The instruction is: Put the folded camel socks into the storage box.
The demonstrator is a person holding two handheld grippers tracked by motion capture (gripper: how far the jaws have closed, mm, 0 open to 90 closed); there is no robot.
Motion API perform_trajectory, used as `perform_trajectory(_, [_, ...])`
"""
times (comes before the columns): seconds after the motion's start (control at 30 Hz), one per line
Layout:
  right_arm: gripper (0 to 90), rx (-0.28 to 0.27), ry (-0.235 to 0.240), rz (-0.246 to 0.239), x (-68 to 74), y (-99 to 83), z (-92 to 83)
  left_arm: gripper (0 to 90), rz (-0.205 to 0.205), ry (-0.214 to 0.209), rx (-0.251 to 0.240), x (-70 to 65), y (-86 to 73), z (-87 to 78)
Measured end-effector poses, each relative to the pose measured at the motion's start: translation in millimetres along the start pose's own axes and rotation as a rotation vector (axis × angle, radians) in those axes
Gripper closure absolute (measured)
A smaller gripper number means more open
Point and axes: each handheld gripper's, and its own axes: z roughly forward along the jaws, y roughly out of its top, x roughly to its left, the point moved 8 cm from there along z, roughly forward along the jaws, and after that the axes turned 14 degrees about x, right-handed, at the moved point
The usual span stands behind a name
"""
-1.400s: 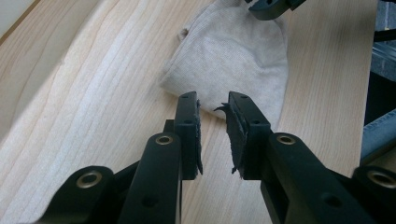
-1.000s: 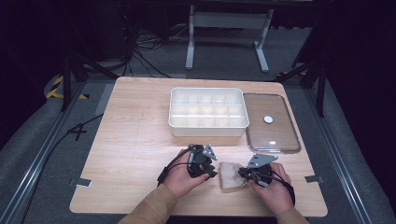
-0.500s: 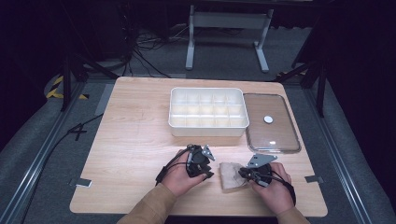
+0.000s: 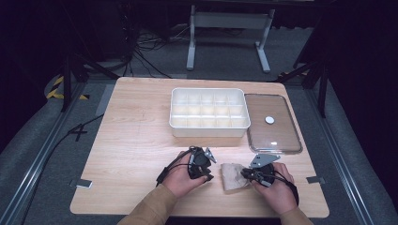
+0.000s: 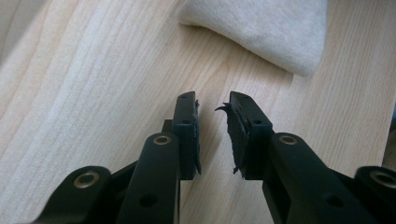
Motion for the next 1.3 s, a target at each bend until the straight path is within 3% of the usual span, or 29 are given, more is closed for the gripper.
perform_trajectory(0.27, [83.5, -0.027, 0.047, 0.021, 5.2, 2.7, 3.1, 74.7, 0.014, -0.011, 0.056, -2.2, -2.7, 6.8])
perform_trajectory(0.43, [83.9, -0.048, 0.06, 0.015, 12.8, 7.6, 5.4, 76.6, 0.03, -0.03, 0.042, -5.7, -0.5, 9.0])
perform_trajectory(0.63, [83.4, -0.052, 0.062, 0.013, 15.9, 9.8, 5.0, 79.9, 0.086, -0.018, 0.043, -14.7, 5.4, 11.8])
perform_trajectory(0.8, [84.0, -0.086, 0.049, -0.013, 21.3, 16.4, -7.7, 81.0, 0.083, -0.015, 0.036, -14.4, 6.4, 12.6])
perform_trajectory(0.9, [83.8, -0.08, 0.055, -0.038, 25.2, 17.7, -8.5, 81.0, 0.083, -0.015, 0.039, -14.1, 6.2, 12.3])
perform_trajectory(0.93, [83.3, -0.055, 0.06, -0.052, 26.5, 15.8, -3.1, 80.8, 0.076, -0.015, 0.036, -14.1, 6.2, 12.4])
perform_trajectory(1.0, [83.6, -0.033, 0.064, -0.049, 26.0, 12.3, 4.1, 80.1, 0.078, -0.015, 0.033, -13.6, 6.3, 12.4])
perform_trajectory(1.1, [84.3, -0.057, 0.089, -0.038, 24.2, 12.5, 6.0, 78.5, 0.081, -0.011, 0.032, -12.6, 6.3, 12.1])
perform_trajectory(1.2, [84.6, -0.065, 0.124, -0.019, 21.9, 10.8, 6.5, 78.8, 0.079, 0.052, 0.048, -10.0, 6.0, 11.3])
perform_trajectory(1.3, [85.0, -0.065, 0.137, -0.002, 20.5, 9.4, 6.3, 81.3, 0.085, 0.022, 0.034, -12.8, 7.6, 12.7])
